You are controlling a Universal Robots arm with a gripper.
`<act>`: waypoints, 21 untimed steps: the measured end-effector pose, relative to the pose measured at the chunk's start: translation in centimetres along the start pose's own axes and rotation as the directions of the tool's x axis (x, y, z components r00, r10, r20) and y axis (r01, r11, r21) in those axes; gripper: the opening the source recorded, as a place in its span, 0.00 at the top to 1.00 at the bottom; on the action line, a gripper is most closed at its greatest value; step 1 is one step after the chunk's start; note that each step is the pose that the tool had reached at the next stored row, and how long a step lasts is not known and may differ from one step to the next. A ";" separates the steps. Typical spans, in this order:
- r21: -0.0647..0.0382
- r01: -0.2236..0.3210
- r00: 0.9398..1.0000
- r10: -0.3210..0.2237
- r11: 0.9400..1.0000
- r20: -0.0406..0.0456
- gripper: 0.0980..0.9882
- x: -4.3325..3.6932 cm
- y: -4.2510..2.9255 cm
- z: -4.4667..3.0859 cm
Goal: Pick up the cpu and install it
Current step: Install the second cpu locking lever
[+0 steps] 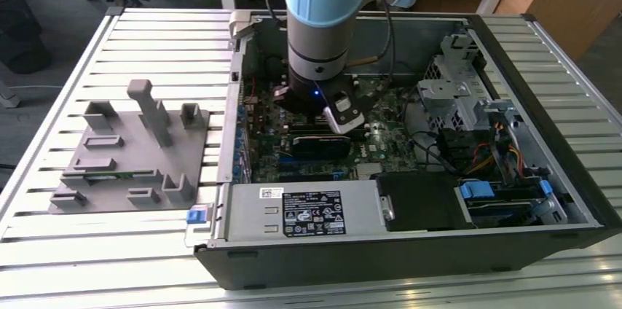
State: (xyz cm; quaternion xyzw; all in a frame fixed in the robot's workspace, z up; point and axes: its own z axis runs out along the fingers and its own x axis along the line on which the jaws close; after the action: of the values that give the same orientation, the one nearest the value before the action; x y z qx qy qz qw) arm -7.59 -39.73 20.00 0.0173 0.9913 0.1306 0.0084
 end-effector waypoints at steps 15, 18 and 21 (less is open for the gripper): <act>-0.014 0.000 1.000 0.000 1.000 0.000 0.99 0.31 0.30 0.55; -0.017 0.000 1.000 0.000 1.000 0.000 0.99 0.35 0.40 0.68; -0.021 0.000 1.000 0.000 1.000 0.000 0.99 0.37 0.45 0.83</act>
State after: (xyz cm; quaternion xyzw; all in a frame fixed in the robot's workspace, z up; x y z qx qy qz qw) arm -7.93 -39.08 19.31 0.0174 0.9898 0.1408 0.0084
